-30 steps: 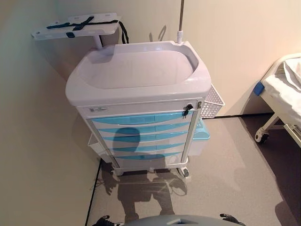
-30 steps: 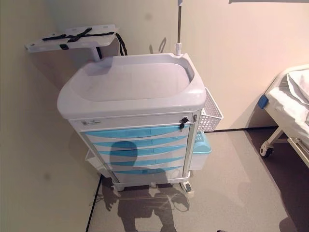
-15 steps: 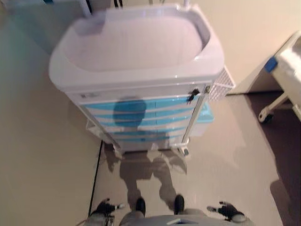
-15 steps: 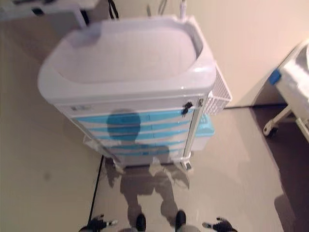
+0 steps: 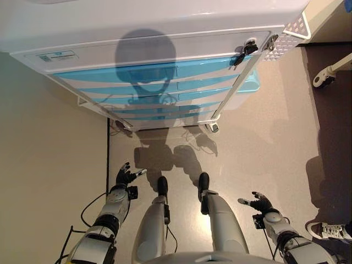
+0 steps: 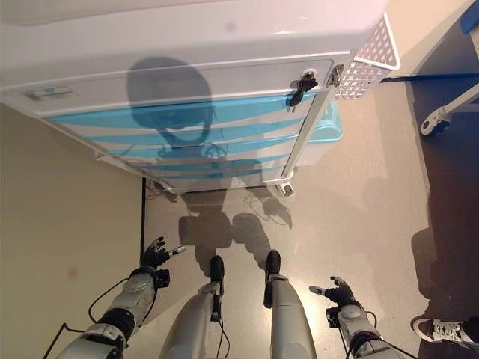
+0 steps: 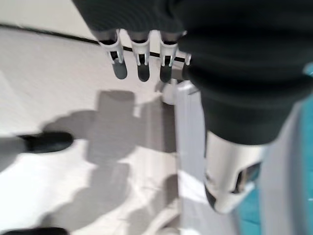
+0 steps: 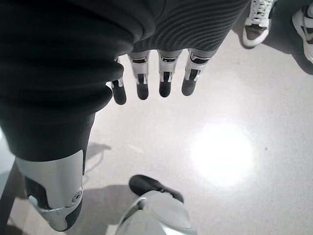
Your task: Open the drawer and pick up the medicine
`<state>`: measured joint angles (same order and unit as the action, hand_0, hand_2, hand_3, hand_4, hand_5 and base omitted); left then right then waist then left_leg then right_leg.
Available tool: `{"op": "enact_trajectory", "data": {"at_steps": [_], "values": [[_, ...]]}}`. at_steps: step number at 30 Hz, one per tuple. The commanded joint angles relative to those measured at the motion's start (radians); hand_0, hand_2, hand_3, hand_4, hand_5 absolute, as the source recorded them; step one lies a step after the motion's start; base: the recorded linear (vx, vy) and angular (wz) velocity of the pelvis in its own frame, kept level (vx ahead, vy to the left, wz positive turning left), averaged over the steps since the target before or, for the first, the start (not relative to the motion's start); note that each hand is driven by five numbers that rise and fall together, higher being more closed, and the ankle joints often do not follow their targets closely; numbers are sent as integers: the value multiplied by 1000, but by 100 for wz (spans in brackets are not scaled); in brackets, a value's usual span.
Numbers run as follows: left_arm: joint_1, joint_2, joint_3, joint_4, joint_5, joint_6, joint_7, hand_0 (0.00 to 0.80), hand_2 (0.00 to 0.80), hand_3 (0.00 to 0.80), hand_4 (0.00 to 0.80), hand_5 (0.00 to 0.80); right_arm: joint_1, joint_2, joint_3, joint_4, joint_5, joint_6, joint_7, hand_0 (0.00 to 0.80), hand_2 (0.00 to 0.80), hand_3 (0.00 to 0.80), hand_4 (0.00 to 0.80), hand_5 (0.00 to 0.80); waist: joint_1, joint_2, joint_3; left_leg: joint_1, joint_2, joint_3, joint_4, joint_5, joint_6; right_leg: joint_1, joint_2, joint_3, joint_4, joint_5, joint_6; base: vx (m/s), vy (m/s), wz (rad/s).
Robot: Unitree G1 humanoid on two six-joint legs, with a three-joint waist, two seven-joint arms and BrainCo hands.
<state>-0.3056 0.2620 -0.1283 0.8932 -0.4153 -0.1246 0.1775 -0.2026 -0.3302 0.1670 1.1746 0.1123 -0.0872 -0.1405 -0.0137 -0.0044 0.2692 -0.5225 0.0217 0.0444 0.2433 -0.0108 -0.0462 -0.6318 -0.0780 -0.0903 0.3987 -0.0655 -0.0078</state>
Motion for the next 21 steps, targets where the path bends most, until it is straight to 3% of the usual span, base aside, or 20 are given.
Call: {"op": "enact_trajectory", "data": {"at_steps": [1,5,7,9,10,13,21], "values": [[25,-2,53,-55,-160,-70,-4,0,0,0,0,0,63,-26,38,-35,22,-30,-8,0,0,0,0,0,-12,-21,-84,-82,-60,-11,103,-79,73,-11,-10,30,-20,22,49,43,-10,8],[1,-44,89,-143,-333,-97,-20,0,0,0,0,0,61,-33,46,-49,10,-22,-6,0,0,0,0,0,-15,-20,-87,-133,-61,-17,163,-101,71,-56,-14,27,29,7,44,-17,-9,17],[-6,-89,102,-235,-505,-117,-51,0,0,0,0,0,54,-36,58,-74,-4,-14,-3,0,0,0,0,0,-17,-22,-90,-156,-56,-17,178,-106,71,-83,-11,28,41,9,44,-33,9,8],[-5,-89,102,-236,-506,-117,-51,0,0,0,0,0,54,-37,58,-74,-4,-14,-3,0,0,0,0,0,-17,-21,-92,-157,-56,-17,179,-107,71,-84,-11,28,42,9,44,0,0,0],[-13,-112,107,-284,-602,-126,-75,0,0,0,0,0,49,-38,64,-92,-12,-11,0,0,0,0,0,0,-19,-25,-94,-168,-52,-15,185,-110,72,-97,-9,27,43,13,46,0,0,0],[-19,-164,73,-372,-763,-118,-119,0,0,0,0,0,41,-41,80,-101,-31,1,11,0,0,0,0,0,-23,-30,-101,-181,-46,-12,197,-117,75,-106,-12,26,46,17,49,-13,15,-6],[-27,-189,-22,-505,-875,-86,-188,0,0,0,0,0,44,-46,104,-128,-46,6,30,0,0,0,0,0,-32,-30,-99,-176,-48,-9,196,-123,78,-103,-13,29,49,15,51,4,14,-3]]}}
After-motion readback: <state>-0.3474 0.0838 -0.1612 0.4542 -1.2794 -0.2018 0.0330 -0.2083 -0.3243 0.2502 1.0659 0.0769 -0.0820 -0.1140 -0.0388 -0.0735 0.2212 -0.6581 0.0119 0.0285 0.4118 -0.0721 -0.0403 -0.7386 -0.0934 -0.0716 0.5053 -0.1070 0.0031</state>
